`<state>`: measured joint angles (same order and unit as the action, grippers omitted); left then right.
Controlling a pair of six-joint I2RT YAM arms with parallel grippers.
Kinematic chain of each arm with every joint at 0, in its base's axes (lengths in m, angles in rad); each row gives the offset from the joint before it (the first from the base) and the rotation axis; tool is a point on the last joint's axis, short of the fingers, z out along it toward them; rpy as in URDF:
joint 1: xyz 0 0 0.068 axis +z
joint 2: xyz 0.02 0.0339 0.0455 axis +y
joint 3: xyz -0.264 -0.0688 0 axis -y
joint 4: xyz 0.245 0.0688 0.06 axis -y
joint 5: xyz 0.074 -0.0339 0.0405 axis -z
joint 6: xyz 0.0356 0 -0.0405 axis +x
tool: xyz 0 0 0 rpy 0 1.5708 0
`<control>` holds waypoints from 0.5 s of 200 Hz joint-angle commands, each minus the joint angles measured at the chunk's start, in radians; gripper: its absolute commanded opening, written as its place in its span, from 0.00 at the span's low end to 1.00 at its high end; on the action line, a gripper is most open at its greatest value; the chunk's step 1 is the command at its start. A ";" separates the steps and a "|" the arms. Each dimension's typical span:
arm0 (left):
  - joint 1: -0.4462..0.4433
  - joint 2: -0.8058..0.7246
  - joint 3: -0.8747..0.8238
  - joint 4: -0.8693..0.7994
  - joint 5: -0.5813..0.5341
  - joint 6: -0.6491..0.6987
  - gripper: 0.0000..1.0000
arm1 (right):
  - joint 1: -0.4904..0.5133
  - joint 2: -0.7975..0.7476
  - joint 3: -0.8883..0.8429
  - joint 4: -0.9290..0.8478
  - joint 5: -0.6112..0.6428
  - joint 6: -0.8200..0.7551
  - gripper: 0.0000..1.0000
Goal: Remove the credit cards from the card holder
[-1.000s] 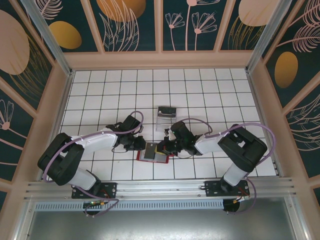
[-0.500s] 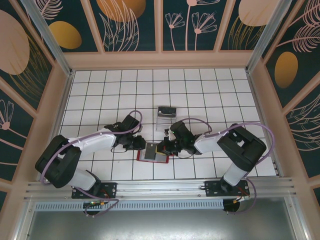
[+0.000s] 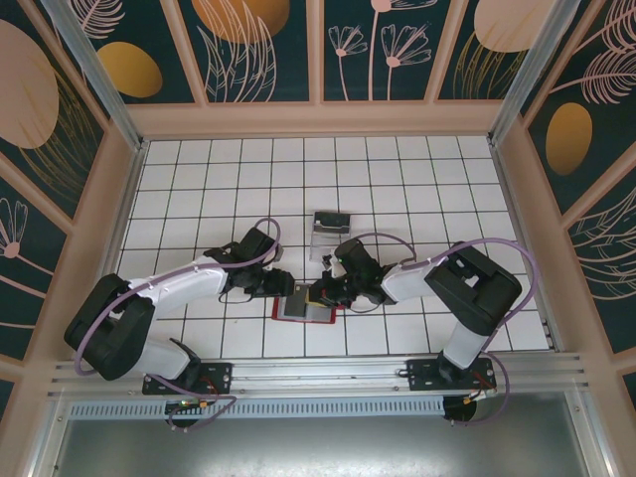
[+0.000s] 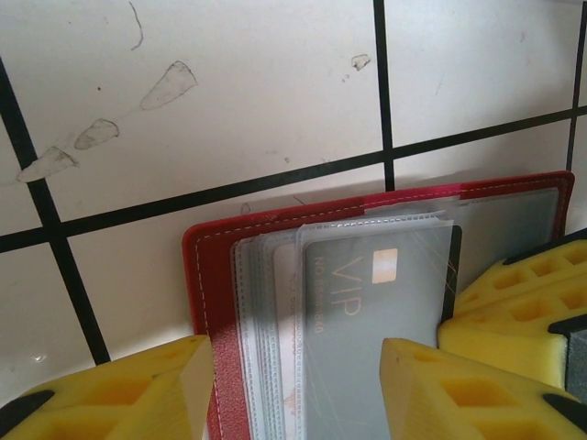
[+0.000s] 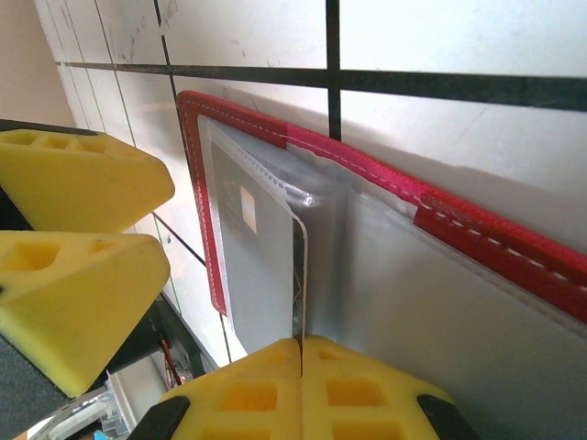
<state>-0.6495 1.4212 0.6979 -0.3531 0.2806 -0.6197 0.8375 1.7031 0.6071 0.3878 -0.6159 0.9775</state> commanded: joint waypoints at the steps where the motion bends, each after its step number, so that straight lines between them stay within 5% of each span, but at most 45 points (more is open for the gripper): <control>1: -0.014 0.017 -0.002 -0.044 0.004 0.024 0.54 | 0.002 0.017 0.020 -0.006 -0.004 -0.017 0.06; 100: -0.041 0.076 0.017 -0.131 -0.112 0.031 0.47 | 0.000 -0.003 0.019 -0.041 0.011 -0.026 0.05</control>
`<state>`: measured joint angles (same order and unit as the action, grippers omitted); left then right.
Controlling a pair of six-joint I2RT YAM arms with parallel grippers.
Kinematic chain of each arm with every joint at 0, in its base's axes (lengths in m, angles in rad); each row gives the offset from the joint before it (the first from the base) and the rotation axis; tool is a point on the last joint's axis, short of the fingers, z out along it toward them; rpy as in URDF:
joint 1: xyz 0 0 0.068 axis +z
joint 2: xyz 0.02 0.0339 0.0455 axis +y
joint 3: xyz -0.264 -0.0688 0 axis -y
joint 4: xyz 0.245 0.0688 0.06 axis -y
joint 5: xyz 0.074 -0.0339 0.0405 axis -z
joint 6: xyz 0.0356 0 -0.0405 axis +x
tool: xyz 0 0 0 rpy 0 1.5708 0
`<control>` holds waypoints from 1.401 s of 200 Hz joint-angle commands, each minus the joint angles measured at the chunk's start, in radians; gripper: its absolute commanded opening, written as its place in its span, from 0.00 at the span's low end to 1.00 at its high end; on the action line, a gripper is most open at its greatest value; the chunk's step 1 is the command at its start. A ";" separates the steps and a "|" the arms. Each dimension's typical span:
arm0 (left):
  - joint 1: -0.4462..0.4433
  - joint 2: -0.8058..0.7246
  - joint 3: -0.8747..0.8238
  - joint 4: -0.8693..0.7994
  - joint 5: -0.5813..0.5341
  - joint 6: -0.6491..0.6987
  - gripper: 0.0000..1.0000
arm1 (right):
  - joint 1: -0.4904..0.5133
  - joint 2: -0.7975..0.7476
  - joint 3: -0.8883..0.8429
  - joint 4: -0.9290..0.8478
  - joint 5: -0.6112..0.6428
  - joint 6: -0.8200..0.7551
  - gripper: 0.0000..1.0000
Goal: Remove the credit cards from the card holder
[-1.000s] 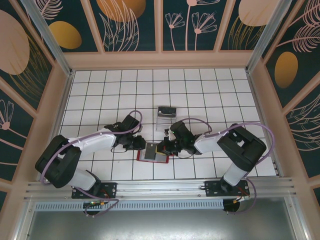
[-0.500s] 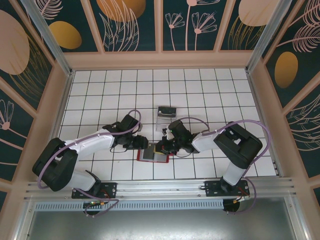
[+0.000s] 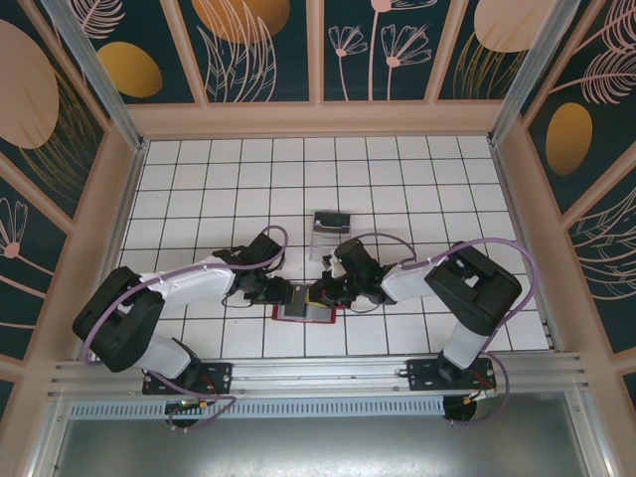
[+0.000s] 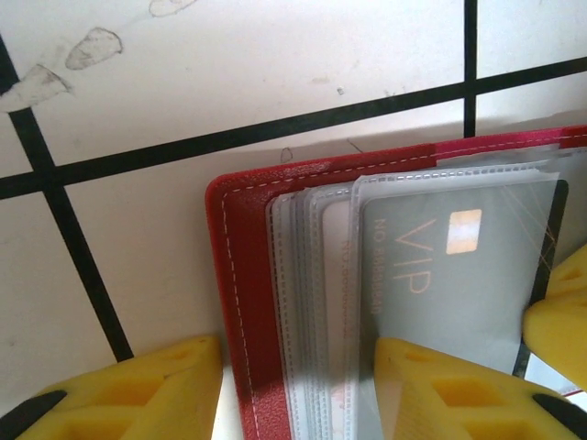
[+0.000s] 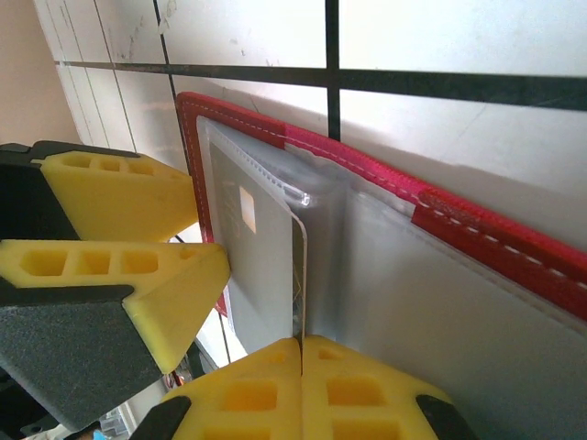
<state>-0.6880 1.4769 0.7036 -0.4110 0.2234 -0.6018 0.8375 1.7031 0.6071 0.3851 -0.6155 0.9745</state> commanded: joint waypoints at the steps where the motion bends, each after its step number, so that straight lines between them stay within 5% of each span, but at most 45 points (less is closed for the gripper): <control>1: -0.003 0.020 0.011 -0.073 -0.055 0.012 0.47 | 0.000 -0.005 0.019 -0.039 0.011 -0.023 0.05; 235: -0.004 0.022 0.036 -0.078 -0.070 0.004 0.45 | -0.024 -0.057 -0.015 -0.090 0.042 -0.039 0.03; 280: -0.003 -0.042 0.062 -0.071 -0.046 -0.018 0.53 | -0.013 -0.018 0.027 -0.063 0.000 -0.054 0.03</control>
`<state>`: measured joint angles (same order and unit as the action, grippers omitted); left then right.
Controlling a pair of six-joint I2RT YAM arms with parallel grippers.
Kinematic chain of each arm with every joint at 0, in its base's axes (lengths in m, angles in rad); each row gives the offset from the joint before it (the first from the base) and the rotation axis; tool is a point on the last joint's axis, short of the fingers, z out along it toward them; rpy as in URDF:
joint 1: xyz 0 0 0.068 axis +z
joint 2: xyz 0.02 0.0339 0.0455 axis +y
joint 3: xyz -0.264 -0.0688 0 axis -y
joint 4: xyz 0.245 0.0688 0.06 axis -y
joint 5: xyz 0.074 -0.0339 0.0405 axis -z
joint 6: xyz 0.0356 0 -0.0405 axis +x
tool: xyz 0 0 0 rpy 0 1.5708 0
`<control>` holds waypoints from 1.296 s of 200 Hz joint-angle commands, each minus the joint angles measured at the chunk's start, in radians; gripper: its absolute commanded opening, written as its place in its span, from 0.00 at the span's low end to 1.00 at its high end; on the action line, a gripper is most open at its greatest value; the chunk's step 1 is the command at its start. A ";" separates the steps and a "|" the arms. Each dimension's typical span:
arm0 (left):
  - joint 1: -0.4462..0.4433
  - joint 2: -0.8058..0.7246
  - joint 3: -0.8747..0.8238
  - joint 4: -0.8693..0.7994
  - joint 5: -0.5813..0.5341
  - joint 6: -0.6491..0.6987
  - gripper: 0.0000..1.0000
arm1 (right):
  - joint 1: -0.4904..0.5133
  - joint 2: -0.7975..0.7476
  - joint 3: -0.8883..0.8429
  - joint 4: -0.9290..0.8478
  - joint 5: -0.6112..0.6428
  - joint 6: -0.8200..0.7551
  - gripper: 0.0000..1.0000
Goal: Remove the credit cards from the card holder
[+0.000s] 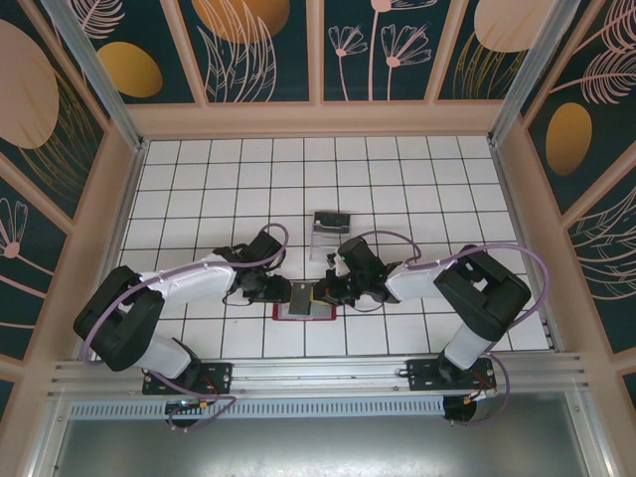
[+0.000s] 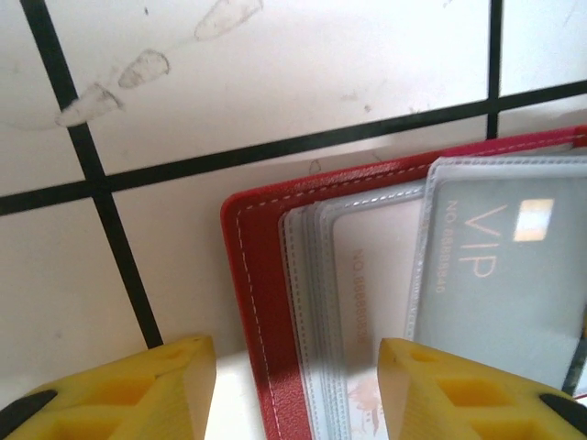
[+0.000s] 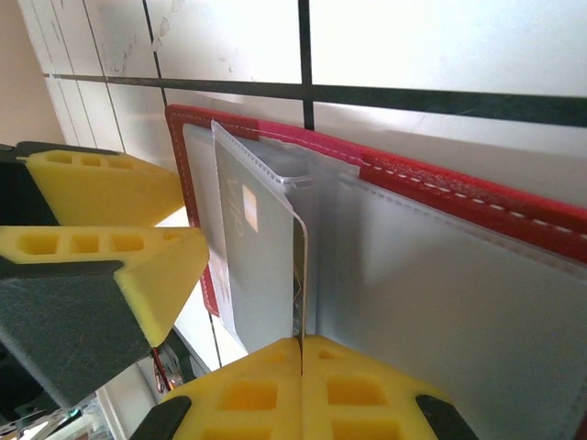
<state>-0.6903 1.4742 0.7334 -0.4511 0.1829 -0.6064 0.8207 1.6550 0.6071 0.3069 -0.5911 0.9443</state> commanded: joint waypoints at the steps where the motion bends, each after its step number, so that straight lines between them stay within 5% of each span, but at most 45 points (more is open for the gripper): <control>1: 0.000 -0.040 0.032 -0.031 -0.006 -0.013 0.53 | 0.003 0.030 0.028 0.015 -0.024 -0.024 0.03; 259: -0.001 0.082 -0.023 0.004 -0.015 0.016 0.46 | 0.010 0.058 0.045 -0.003 -0.033 -0.034 0.03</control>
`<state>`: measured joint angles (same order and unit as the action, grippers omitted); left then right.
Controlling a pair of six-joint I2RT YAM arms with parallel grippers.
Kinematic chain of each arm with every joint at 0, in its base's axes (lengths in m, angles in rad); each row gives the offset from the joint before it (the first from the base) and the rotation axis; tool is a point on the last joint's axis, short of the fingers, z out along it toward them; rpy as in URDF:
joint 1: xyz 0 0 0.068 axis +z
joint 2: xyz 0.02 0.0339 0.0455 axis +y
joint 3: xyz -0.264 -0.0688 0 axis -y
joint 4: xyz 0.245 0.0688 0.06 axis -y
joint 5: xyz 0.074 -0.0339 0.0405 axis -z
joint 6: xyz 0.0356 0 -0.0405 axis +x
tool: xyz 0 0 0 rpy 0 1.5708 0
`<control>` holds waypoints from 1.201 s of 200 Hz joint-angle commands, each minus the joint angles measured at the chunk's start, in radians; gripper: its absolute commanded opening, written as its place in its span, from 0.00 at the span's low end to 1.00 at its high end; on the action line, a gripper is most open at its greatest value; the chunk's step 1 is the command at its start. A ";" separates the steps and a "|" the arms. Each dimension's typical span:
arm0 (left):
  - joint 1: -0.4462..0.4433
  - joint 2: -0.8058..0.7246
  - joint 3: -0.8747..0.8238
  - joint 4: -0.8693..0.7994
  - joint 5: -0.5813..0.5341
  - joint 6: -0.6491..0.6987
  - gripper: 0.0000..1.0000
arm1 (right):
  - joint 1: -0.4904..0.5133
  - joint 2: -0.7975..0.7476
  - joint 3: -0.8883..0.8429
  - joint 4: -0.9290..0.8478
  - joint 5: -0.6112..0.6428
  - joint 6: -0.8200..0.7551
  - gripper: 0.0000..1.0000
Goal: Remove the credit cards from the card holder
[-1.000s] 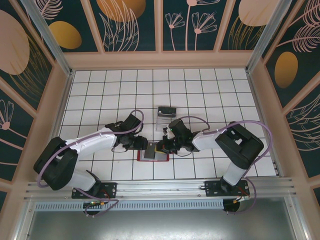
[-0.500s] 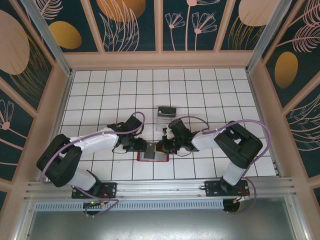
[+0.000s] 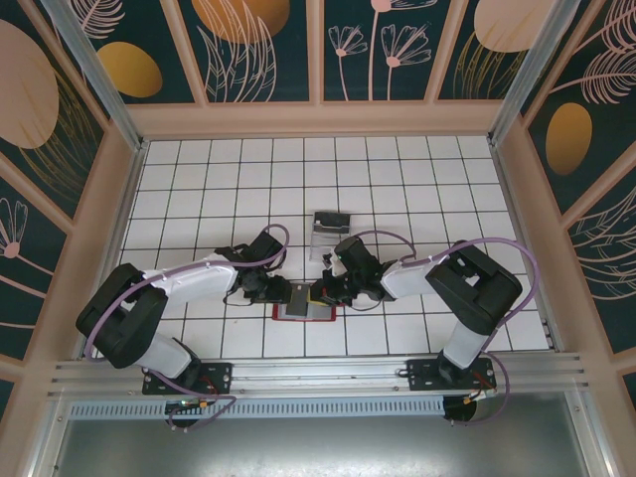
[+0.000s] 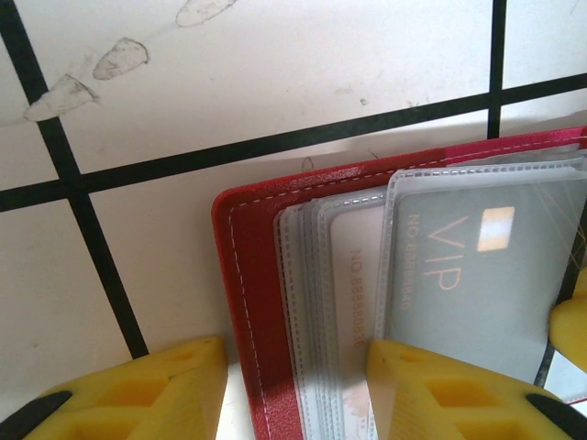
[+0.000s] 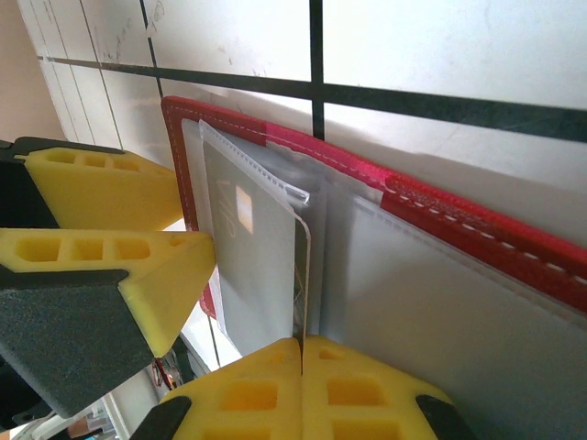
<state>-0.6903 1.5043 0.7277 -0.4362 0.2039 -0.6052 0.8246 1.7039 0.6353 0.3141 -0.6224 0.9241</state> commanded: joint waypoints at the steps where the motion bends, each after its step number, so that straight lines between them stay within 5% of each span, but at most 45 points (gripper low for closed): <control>1: -0.001 0.053 -0.018 -0.011 -0.036 0.015 0.46 | 0.006 0.009 0.017 -0.011 -0.002 -0.015 0.03; 240: -0.004 0.030 -0.060 -0.041 -0.073 -0.022 0.46 | -0.013 -0.041 -0.017 -0.066 0.045 -0.060 0.11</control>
<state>-0.6903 1.4967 0.7155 -0.4225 0.1989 -0.6140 0.8185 1.6970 0.6346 0.2714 -0.6083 0.8696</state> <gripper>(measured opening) 0.456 0.105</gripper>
